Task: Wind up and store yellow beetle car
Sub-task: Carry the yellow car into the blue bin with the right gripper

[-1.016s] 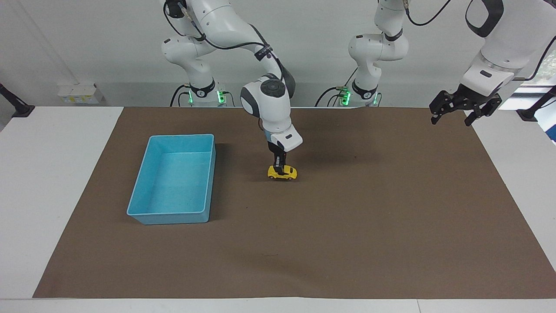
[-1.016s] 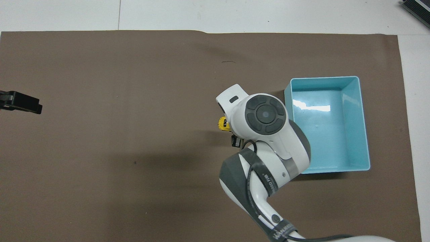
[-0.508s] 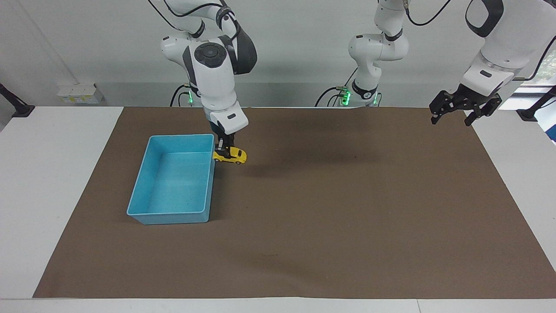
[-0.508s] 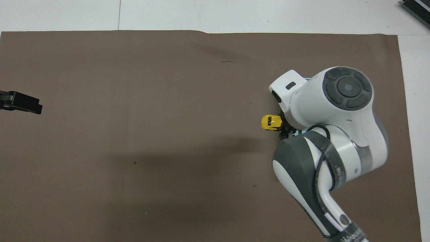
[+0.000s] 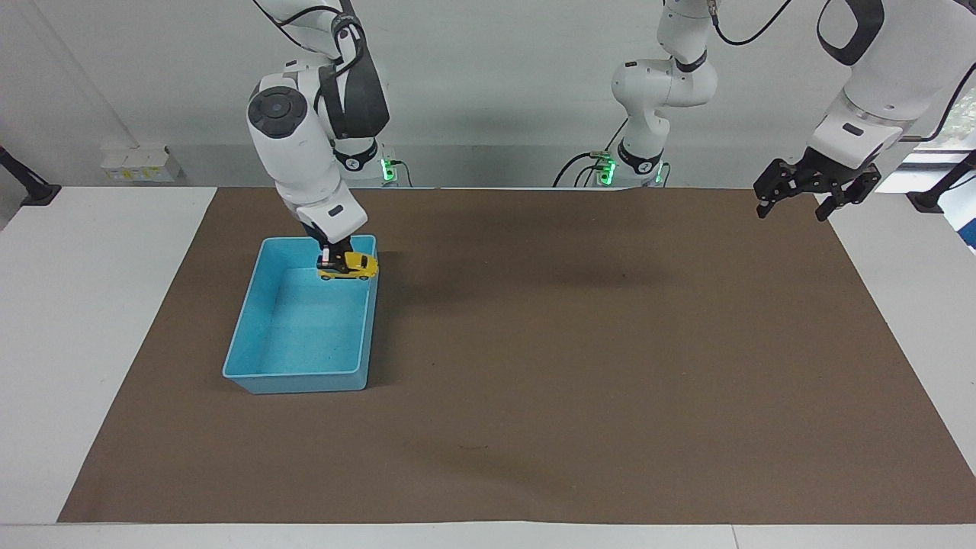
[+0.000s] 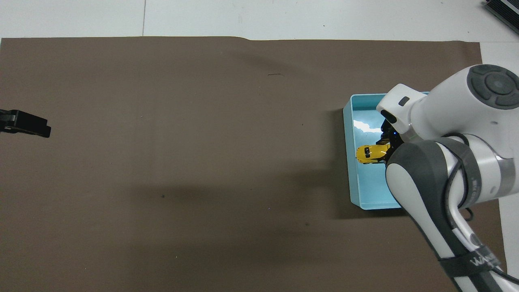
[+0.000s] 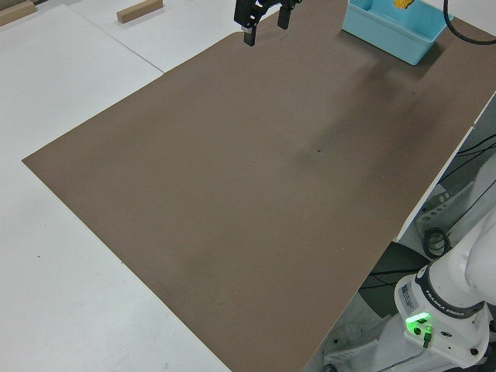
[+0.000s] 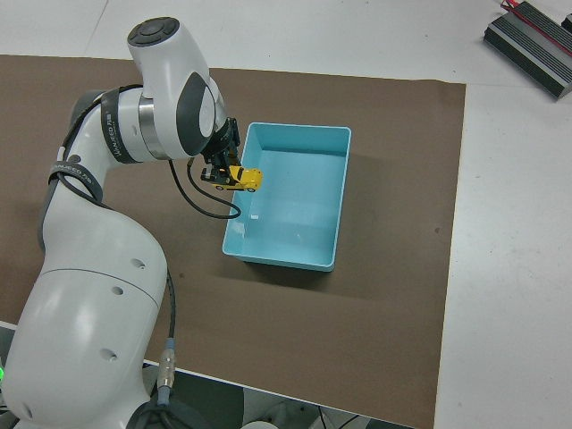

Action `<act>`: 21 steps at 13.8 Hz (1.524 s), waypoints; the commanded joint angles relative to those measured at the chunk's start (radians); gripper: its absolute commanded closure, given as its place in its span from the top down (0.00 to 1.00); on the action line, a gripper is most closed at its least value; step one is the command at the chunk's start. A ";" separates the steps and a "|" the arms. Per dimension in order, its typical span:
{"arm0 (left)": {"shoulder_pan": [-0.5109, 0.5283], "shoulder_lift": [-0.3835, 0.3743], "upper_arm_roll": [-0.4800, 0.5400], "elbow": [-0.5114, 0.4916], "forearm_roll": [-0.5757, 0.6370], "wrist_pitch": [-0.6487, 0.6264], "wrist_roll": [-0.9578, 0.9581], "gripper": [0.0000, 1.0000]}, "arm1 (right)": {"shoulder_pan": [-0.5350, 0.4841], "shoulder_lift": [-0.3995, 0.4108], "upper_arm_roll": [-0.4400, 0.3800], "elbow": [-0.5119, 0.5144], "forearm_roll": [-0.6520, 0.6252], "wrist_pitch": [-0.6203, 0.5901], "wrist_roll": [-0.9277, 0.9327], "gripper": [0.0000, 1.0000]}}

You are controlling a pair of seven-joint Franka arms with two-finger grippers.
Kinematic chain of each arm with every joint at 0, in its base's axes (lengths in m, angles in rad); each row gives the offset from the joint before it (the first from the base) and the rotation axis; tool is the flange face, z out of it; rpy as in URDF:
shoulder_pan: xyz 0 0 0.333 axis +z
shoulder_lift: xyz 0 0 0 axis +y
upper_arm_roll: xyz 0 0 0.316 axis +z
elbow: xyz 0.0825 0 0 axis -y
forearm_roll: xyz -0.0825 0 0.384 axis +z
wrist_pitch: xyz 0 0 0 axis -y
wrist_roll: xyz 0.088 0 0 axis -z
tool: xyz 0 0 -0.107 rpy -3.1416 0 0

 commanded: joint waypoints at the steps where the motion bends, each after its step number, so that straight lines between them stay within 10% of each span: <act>1: 0.014 -0.008 -0.010 0.008 -0.013 -0.019 0.000 1.00 | -0.054 -0.059 0.009 -0.082 0.022 0.016 -0.099 0.03; 21: 0.014 -0.008 -0.010 0.008 -0.013 -0.019 0.000 1.00 | -0.177 -0.033 0.009 -0.432 0.010 0.548 -0.219 0.03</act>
